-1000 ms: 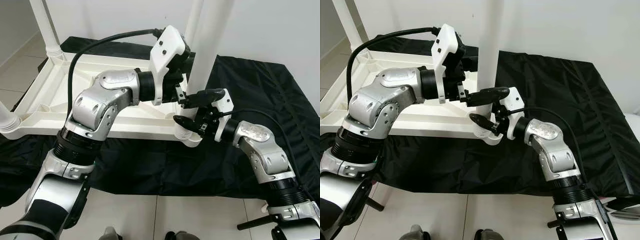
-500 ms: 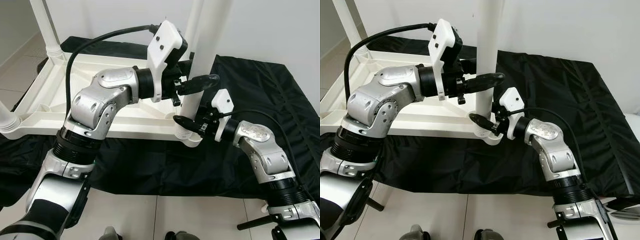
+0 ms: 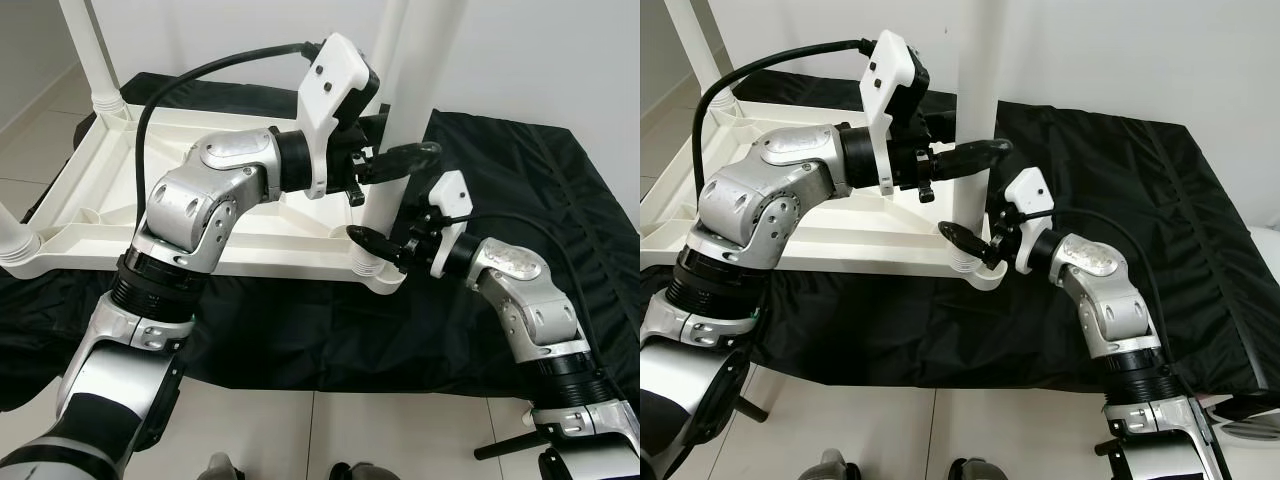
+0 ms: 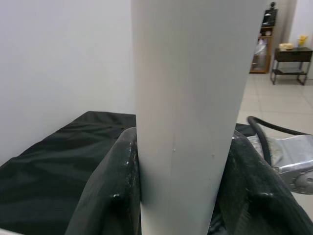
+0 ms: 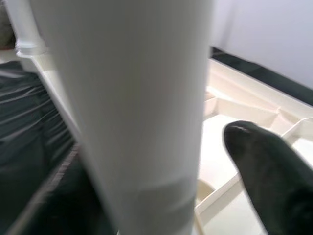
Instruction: Building children table
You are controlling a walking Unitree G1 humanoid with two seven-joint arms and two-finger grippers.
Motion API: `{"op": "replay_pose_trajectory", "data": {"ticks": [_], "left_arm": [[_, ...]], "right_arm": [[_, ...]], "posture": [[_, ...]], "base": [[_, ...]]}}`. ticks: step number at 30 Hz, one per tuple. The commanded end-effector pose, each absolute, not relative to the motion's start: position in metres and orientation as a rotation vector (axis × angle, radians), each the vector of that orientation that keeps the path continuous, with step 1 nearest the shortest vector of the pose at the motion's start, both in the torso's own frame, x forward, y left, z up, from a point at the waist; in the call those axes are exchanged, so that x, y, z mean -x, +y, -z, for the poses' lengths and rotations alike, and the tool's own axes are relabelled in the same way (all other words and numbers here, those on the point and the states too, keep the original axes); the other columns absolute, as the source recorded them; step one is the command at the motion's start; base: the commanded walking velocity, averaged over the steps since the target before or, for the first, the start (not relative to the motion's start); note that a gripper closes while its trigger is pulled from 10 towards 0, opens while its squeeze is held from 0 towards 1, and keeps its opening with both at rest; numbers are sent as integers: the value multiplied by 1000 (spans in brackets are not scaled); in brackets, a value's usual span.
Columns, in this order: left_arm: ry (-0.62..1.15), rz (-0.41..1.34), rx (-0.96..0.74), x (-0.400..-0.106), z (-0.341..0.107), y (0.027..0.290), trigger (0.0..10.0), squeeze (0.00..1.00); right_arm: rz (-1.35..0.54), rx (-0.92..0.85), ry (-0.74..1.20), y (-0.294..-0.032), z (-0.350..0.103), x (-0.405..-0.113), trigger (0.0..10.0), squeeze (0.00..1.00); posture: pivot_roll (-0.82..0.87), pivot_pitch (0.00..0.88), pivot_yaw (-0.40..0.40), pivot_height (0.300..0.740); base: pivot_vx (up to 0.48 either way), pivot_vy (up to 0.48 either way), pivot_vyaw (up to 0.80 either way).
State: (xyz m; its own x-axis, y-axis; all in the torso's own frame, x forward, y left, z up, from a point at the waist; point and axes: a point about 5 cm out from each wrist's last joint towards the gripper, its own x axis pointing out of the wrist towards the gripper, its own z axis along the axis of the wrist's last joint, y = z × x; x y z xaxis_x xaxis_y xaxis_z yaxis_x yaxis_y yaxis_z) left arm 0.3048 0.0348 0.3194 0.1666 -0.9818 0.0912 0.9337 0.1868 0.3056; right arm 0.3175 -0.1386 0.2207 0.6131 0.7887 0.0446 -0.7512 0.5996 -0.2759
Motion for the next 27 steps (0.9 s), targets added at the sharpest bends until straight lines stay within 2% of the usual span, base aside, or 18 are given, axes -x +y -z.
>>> {"op": "replay_pose_trajectory", "data": {"ticks": [1,2,3,4,5,27], "left_arm": [[-312,1333,-206,-307,-327,34,10000,0],[-312,1333,-206,-307,-327,34,10000,0],[-315,1315,-210,-308,-328,34,10000,0],[-315,1315,-210,-308,-328,34,10000,0],[-323,1285,-211,-311,-330,35,10000,0],[-343,1144,-224,-327,-340,46,10000,0]], "right_arm": [[-879,233,-182,-141,-224,-319,10000,1000],[-879,233,-182,-141,-224,-319,10000,1000],[-867,229,-188,-140,-224,-319,10000,498],[-867,229,-188,-140,-224,-319,10000,498],[-845,213,-201,-137,-225,-319,10000,0],[-549,101,-209,-121,-208,-316,10000,0]], "posture": [[-20,83,-54,740],[-20,83,-54,740],[-20,84,-53,740],[-20,84,-53,740],[-17,80,-56,740],[-16,65,-61,740]], "base": [[0,0,0],[0,0,0],[0,0,0],[0,0,0],[0,0,0],[0,0,0]]}}
